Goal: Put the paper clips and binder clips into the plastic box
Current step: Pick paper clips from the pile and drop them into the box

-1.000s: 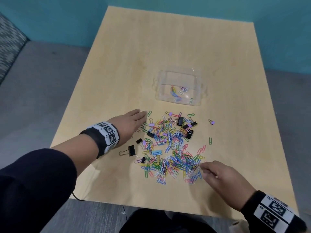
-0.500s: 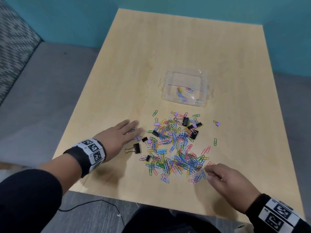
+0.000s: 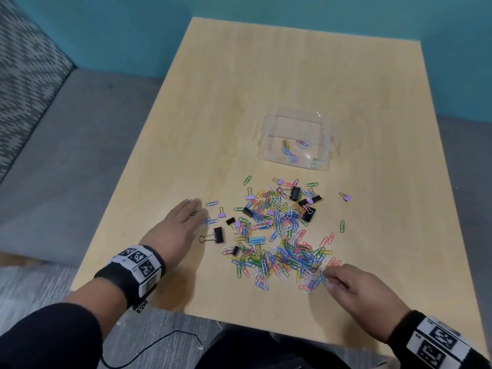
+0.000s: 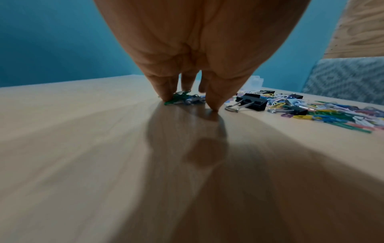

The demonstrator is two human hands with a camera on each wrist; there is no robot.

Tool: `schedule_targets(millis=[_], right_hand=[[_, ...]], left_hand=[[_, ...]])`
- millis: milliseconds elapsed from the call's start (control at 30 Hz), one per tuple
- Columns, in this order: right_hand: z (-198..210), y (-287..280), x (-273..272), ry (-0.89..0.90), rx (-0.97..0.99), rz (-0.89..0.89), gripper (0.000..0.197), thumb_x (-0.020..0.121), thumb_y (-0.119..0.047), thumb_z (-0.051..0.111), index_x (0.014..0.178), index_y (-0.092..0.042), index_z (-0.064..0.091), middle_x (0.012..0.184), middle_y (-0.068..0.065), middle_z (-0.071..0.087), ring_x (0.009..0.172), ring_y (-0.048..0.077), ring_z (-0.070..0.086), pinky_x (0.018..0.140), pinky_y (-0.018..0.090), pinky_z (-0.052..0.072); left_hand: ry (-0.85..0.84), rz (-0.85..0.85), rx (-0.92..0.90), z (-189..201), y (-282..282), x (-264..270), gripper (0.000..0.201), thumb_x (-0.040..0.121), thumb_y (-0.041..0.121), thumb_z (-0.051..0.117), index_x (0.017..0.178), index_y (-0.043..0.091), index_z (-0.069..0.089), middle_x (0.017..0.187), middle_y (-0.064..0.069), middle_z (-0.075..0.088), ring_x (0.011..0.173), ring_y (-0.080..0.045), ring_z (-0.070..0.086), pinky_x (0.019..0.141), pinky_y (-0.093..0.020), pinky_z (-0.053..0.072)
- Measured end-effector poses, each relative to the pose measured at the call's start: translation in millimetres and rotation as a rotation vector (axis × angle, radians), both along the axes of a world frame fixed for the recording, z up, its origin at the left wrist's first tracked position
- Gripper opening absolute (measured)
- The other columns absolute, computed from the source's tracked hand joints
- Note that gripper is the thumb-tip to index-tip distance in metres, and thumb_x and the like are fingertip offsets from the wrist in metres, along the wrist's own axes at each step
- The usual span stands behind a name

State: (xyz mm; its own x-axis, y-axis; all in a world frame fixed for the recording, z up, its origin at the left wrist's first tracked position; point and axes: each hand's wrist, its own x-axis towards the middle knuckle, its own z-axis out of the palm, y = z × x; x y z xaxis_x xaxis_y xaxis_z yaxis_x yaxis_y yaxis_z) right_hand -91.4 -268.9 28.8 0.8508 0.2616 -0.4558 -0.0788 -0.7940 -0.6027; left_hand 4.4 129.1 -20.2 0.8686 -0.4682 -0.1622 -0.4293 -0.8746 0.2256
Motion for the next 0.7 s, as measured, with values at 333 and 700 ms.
schedule_targets(millis=[333, 700], right_hand=[[3, 0, 6, -0.018, -0.009, 0.026, 0.032, 0.088, -0.025, 0.055, 0.071, -0.048, 0.043, 0.071, -0.011, 0.049, 0.07, 0.005, 0.049, 0.067, 0.019, 0.039], [2, -5, -3, 0.033, -0.042, -0.005, 0.011, 0.09, -0.025, 0.056, 0.094, -0.033, 0.061, 0.084, -0.009, 0.059, 0.079, 0.005, 0.055, 0.073, 0.02, 0.041]], left_hand=[[0.042, -0.153, 0.164, -10, -7, 20, 0.077, 0.083, 0.0, 0.056, 0.148, 0.021, 0.022, 0.157, -0.006, 0.015, 0.145, -0.029, 0.01, 0.113, -0.041, 0.029], [-0.075, -0.277, 0.333, -13, 12, -15, 0.059, 0.087, 0.01, 0.019, 0.144, -0.003, 0.022, 0.151, -0.024, 0.025, 0.142, -0.038, 0.009, 0.113, -0.044, 0.021]])
